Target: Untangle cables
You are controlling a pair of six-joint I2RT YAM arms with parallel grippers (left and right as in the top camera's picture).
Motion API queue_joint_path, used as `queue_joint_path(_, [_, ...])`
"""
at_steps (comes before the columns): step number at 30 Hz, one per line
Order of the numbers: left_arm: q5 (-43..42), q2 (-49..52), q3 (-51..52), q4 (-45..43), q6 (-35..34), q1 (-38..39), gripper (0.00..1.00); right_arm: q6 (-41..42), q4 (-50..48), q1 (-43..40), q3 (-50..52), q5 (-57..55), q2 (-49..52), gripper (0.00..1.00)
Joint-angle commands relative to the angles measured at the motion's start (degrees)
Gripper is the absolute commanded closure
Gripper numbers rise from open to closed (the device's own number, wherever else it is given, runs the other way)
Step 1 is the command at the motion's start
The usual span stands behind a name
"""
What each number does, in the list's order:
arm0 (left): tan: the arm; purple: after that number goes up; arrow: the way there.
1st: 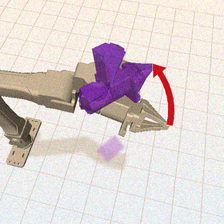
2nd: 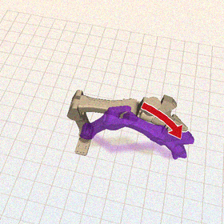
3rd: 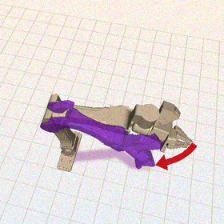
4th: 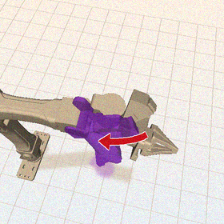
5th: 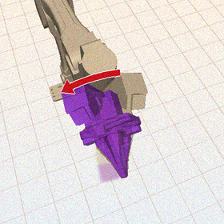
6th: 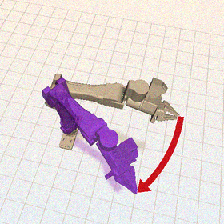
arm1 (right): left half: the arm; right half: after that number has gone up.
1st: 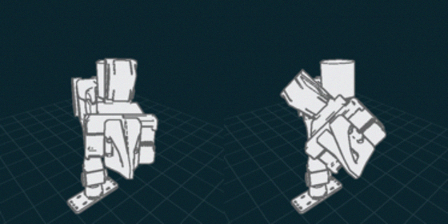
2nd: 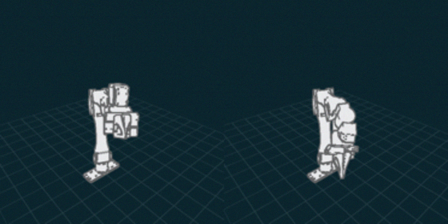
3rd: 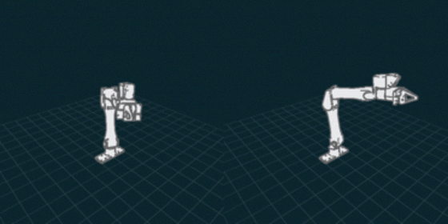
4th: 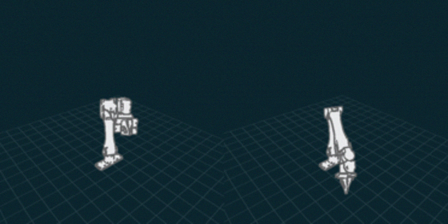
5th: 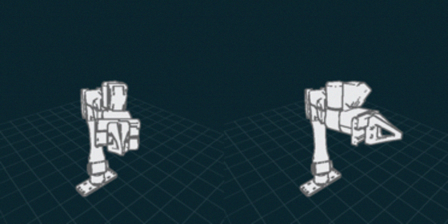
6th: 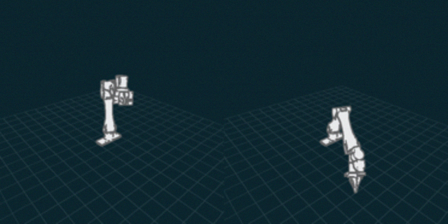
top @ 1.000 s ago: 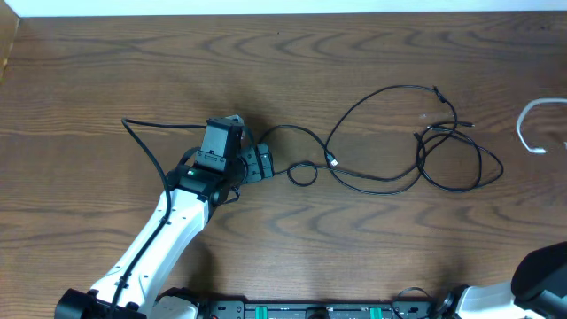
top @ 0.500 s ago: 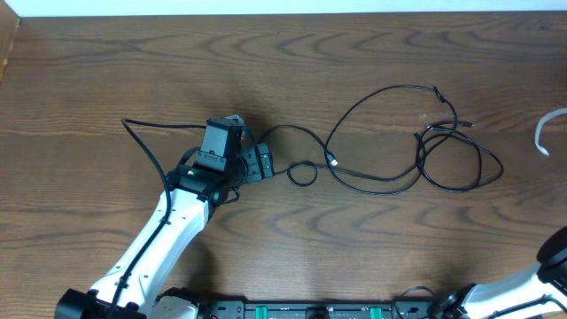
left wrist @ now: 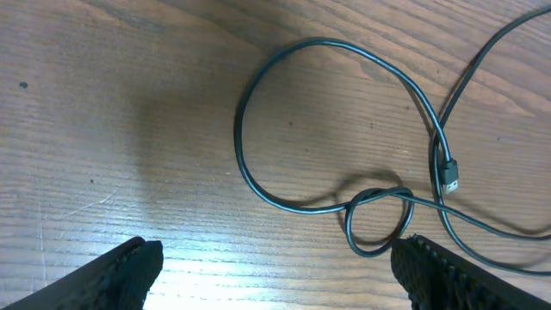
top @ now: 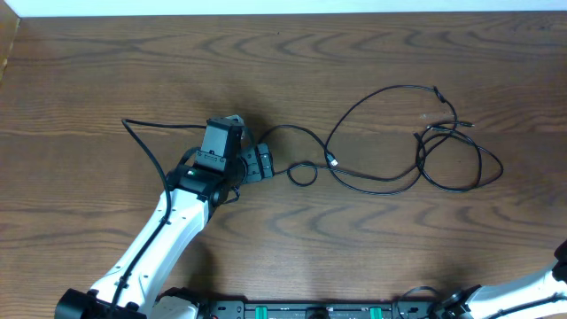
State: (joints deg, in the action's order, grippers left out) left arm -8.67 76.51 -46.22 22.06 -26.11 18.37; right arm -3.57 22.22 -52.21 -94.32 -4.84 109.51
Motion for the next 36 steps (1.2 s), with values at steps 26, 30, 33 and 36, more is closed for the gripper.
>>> queue_joint_path(26, [0.72,0.33,0.24,-0.02,-0.07,-0.31,0.09,-4.94,3.37,0.39,-3.56,-8.66,8.33,0.01])
queue_joint_path(30, [0.72,0.33,0.24,-0.02,-0.07,-0.31,0.09,-1.25,3.76,1.27,-3.56,-3.23,1.49,0.01])
queue_joint_path(33, [0.72,0.33,0.24,-0.02,-0.07,-0.31,0.09,0.85,3.87,2.14,-3.56,2.89,-4.63,0.01])
queue_joint_path(36, [0.72,0.33,0.24,-0.02,-0.07,-0.31,0.09,2.93,3.78,3.23,-3.56,10.23,-10.78,0.01])
